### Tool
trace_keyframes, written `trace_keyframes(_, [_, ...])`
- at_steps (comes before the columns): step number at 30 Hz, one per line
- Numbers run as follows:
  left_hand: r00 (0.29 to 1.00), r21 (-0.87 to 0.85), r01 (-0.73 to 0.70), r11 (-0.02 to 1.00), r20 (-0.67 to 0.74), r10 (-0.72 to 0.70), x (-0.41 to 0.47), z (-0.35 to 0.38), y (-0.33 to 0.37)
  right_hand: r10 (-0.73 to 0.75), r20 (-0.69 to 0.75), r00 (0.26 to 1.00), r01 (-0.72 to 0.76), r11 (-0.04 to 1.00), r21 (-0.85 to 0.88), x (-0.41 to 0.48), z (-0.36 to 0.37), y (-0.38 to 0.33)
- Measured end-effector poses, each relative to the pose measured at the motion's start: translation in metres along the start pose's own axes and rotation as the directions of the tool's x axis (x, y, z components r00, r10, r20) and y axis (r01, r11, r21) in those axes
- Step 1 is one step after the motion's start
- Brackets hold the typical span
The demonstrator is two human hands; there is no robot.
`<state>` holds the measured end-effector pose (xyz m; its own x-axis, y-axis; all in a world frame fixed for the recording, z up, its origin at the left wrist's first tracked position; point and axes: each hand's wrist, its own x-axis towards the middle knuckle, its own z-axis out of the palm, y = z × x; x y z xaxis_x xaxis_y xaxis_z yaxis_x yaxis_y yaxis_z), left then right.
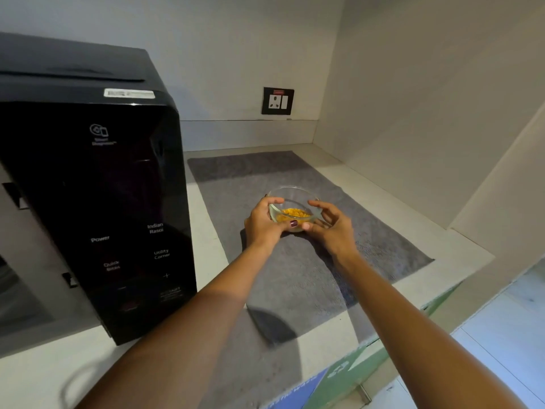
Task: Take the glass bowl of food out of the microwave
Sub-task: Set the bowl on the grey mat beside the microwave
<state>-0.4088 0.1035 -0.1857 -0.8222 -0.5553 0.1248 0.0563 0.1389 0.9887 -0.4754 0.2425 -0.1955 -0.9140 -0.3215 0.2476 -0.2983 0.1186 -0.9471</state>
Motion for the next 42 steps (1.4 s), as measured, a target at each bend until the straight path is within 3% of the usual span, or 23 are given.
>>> trace_keyframes(8, [0.999,-0.015,-0.009,1.000,0.033,0.010,-0.003,0.000,0.000,-0.001,-0.010,1.000,0.001,0.998,0.055,-0.004,0.005,-0.001])
trace_keyframes(19, [0.996,0.315,-0.010,0.949,0.092,-0.019,-0.017,-0.002,0.015,0.041,-0.040,0.998,-0.043,0.999,-0.028,-0.020,0.003,-0.029])
trace_keyframes(24, [0.991,0.323,-0.101,0.941,0.117,0.066,-0.051,-0.016,0.035,-0.121,-0.240,0.963,0.083,0.983,-0.162,-0.048,0.007,-0.061])
trace_keyframes(32, [0.917,0.216,-0.399,0.891,0.115,0.383,-0.145,-0.066,0.089,-0.489,-0.266,0.831,0.394,0.854,-0.339,-0.131,0.021,-0.140])
trace_keyframes(38, [0.848,0.238,-0.509,0.827,-0.026,0.529,-0.212,-0.119,0.128,-0.608,-0.223,0.762,0.544,0.788,-0.287,-0.202,0.050,-0.194])
trace_keyframes(42, [0.835,0.320,-0.476,0.819,-0.128,0.535,-0.251,-0.161,0.136,-0.634,-0.190,0.749,0.604,0.773,-0.195,-0.245,0.078,-0.222])
